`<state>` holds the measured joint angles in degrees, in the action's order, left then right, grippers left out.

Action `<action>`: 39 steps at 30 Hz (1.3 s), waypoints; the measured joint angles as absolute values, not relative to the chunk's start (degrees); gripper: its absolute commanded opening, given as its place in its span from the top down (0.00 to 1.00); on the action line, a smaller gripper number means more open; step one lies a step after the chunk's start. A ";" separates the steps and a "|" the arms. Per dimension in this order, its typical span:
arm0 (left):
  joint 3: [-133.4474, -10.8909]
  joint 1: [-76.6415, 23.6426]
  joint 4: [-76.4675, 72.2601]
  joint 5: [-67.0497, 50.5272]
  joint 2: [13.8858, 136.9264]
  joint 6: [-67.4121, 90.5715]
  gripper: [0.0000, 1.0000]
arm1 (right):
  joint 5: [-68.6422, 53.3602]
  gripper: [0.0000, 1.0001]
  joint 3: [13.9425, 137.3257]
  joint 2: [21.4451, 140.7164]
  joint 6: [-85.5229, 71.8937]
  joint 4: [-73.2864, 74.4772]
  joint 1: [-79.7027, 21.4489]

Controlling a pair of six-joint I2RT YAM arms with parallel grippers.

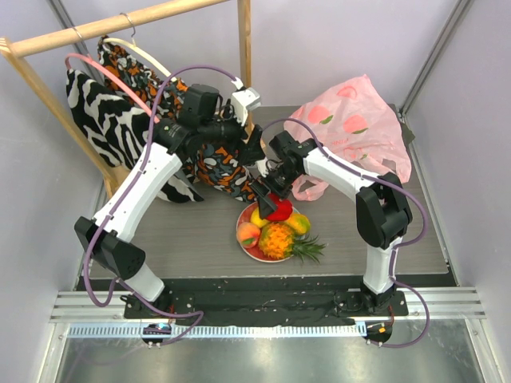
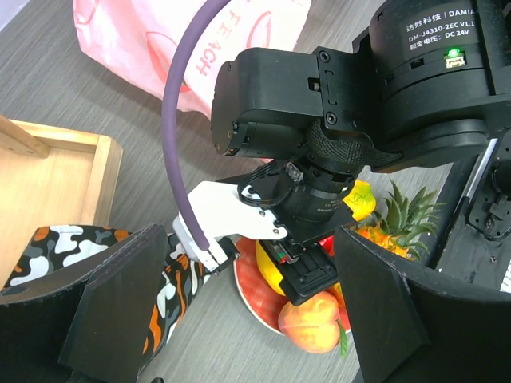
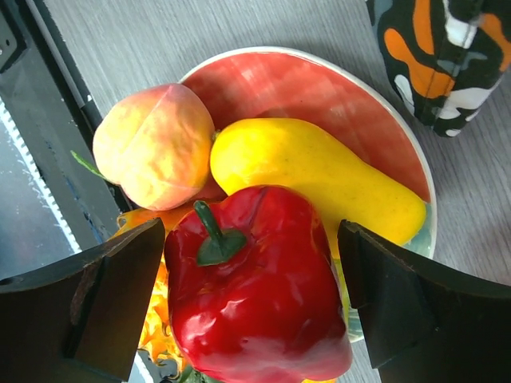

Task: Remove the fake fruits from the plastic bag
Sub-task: Place the fake fruit on the plate.

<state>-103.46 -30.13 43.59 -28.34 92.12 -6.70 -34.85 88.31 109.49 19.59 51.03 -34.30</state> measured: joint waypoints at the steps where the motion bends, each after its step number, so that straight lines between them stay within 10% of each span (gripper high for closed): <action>1: -103.46 -30.13 43.59 -28.36 92.14 -6.70 0.10 | -34.63 0.00 88.31 109.49 19.59 51.03 -34.30; 20: -103.46 -30.13 43.59 -28.64 92.88 -6.70 0.10 | -29.45 0.00 88.27 109.38 21.17 51.51 -34.30; 26: -103.46 -30.13 43.59 -28.82 93.19 -6.70 0.10 | -29.36 0.21 88.27 109.36 23.35 51.70 -34.30; 39: -103.46 -30.13 43.72 -29.19 93.30 -6.72 0.10 | -28.71 0.26 83.83 103.07 31.59 48.82 -34.26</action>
<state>-103.46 -30.13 43.72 -29.19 93.30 -6.72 -28.71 83.83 103.07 31.59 48.82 -34.26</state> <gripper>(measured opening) 0.898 0.840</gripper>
